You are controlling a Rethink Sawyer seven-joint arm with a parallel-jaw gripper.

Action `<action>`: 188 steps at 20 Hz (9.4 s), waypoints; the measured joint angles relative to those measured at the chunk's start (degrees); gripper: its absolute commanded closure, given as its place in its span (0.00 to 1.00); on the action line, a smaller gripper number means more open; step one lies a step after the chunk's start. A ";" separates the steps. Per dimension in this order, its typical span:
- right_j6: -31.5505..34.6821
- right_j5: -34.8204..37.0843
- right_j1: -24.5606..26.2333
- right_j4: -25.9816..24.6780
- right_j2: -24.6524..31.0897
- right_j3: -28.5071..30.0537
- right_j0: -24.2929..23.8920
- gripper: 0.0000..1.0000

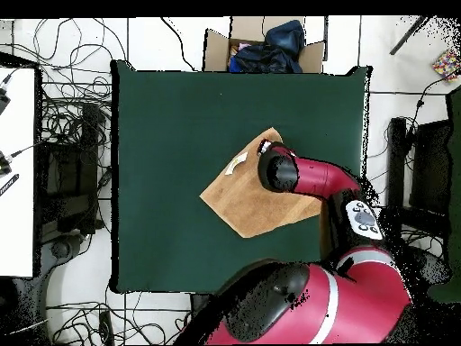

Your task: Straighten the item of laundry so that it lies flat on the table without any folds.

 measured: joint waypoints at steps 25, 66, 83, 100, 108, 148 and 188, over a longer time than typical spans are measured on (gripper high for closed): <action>-0.04 19.62 2.55 0.75 11.19 -7.55 -8.76 1.00; -0.02 11.61 5.06 26.24 16.21 2.35 -4.15 1.00; 0.55 11.66 2.59 35.52 14.31 13.85 6.03 1.00; 0.87 13.12 0.50 47.16 16.90 15.93 8.69 1.00; 1.08 13.49 -3.53 51.84 18.01 17.85 10.70 1.00; 4.03 29.88 5.26 41.29 -19.30 -18.12 19.96 0.00; 7.61 17.69 -14.73 41.31 -23.70 15.36 30.37 0.00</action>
